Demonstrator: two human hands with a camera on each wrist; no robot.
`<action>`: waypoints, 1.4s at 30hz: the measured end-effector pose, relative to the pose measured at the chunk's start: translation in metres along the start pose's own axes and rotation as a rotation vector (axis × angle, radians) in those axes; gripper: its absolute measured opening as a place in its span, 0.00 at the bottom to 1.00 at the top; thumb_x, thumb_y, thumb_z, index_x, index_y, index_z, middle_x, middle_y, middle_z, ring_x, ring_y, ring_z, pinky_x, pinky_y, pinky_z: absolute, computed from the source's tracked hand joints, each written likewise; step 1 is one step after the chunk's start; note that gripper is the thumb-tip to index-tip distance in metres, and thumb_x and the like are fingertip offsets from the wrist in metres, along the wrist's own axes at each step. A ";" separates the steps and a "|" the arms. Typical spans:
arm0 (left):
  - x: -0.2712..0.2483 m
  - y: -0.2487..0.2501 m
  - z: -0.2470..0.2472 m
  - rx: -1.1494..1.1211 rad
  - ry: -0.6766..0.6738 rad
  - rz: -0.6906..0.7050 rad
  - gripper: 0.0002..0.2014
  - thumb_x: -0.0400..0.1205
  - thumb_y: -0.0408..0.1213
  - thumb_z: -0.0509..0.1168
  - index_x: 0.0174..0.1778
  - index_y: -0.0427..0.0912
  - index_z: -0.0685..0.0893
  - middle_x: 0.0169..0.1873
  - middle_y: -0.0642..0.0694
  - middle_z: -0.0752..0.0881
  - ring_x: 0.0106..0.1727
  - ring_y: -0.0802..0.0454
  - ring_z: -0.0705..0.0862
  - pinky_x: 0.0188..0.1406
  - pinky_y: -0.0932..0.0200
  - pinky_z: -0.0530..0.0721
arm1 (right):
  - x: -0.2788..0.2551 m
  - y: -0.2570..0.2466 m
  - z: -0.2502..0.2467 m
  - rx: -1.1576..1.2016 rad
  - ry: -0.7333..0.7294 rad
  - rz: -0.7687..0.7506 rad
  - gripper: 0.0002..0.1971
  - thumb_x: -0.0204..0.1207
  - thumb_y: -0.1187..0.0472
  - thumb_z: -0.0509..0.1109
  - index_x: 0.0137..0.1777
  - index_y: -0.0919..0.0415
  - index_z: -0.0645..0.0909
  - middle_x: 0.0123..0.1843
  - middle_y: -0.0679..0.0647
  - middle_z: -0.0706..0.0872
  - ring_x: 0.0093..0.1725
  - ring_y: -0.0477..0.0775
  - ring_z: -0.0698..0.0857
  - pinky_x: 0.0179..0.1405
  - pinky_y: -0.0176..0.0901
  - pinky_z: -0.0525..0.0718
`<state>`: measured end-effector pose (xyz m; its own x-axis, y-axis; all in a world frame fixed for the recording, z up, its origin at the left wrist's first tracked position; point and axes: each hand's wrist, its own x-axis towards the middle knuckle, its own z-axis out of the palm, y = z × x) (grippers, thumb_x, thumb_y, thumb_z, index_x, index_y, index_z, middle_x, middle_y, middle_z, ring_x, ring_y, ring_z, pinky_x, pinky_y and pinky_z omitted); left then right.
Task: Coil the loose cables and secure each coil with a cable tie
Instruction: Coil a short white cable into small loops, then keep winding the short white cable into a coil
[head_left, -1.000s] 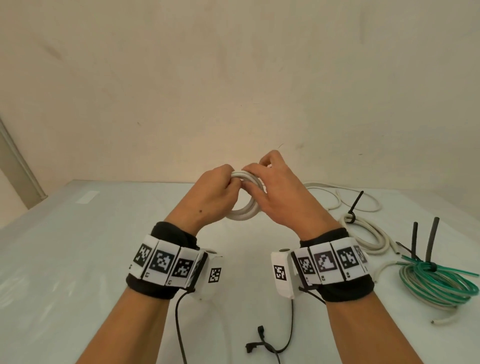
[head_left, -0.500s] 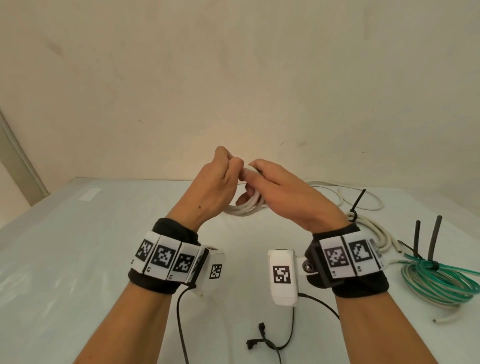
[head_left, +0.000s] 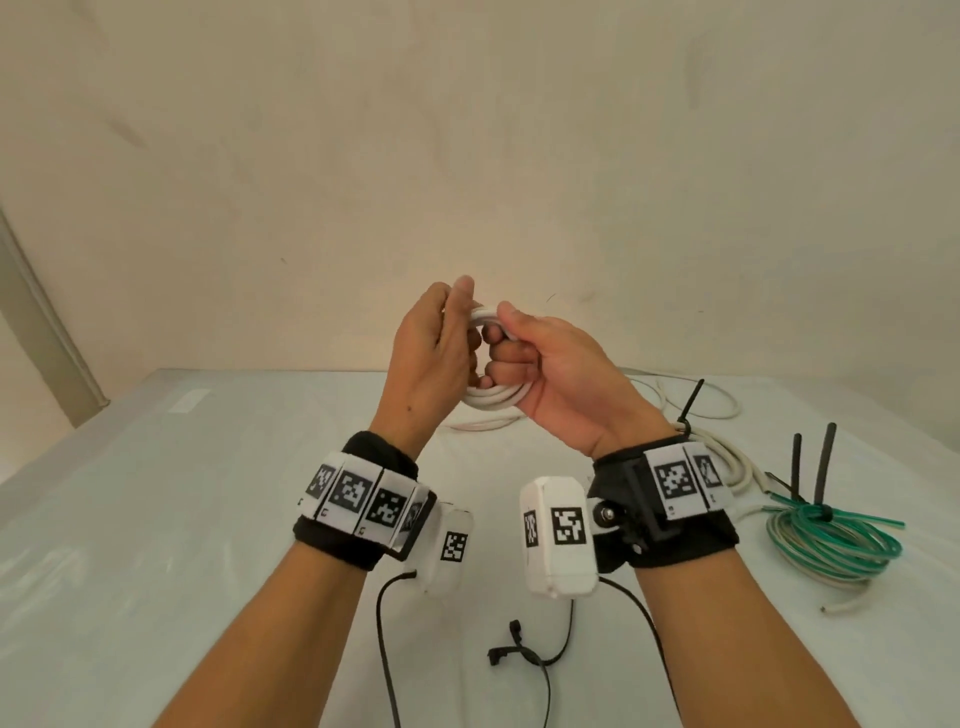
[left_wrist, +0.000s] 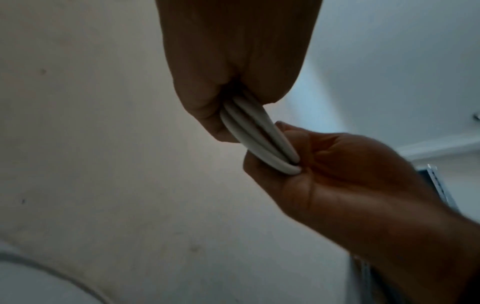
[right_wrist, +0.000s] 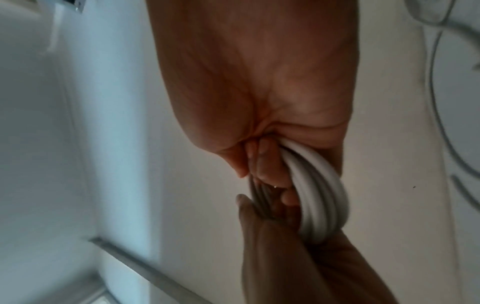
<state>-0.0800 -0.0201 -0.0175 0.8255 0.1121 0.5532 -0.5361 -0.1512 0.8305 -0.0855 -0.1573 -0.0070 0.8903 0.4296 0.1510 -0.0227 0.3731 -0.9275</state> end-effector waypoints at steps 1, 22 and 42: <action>-0.001 0.003 0.001 -0.086 -0.009 -0.055 0.23 0.94 0.50 0.55 0.44 0.33 0.75 0.28 0.47 0.74 0.24 0.57 0.71 0.23 0.60 0.74 | 0.000 -0.001 0.002 -0.011 0.035 -0.027 0.17 0.93 0.54 0.58 0.45 0.62 0.76 0.28 0.46 0.61 0.29 0.46 0.59 0.36 0.41 0.79; -0.037 0.010 -0.054 0.352 -0.854 -0.604 0.16 0.92 0.37 0.55 0.60 0.37 0.88 0.50 0.40 0.90 0.51 0.46 0.89 0.61 0.45 0.87 | -0.044 -0.002 -0.005 -0.420 0.255 0.037 0.21 0.92 0.47 0.60 0.40 0.60 0.74 0.26 0.47 0.61 0.20 0.47 0.64 0.28 0.41 0.79; -0.029 -0.038 -0.066 0.377 -0.440 -0.576 0.02 0.78 0.28 0.78 0.44 0.34 0.92 0.40 0.37 0.94 0.38 0.51 0.92 0.40 0.60 0.91 | -0.052 0.016 -0.005 -0.201 0.200 0.131 0.23 0.92 0.47 0.60 0.39 0.62 0.75 0.28 0.49 0.59 0.27 0.51 0.62 0.31 0.42 0.82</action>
<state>-0.0957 0.0475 -0.0609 0.9893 -0.1108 -0.0948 0.0242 -0.5166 0.8559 -0.1304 -0.1774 -0.0315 0.9581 0.2853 -0.0265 -0.0710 0.1467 -0.9866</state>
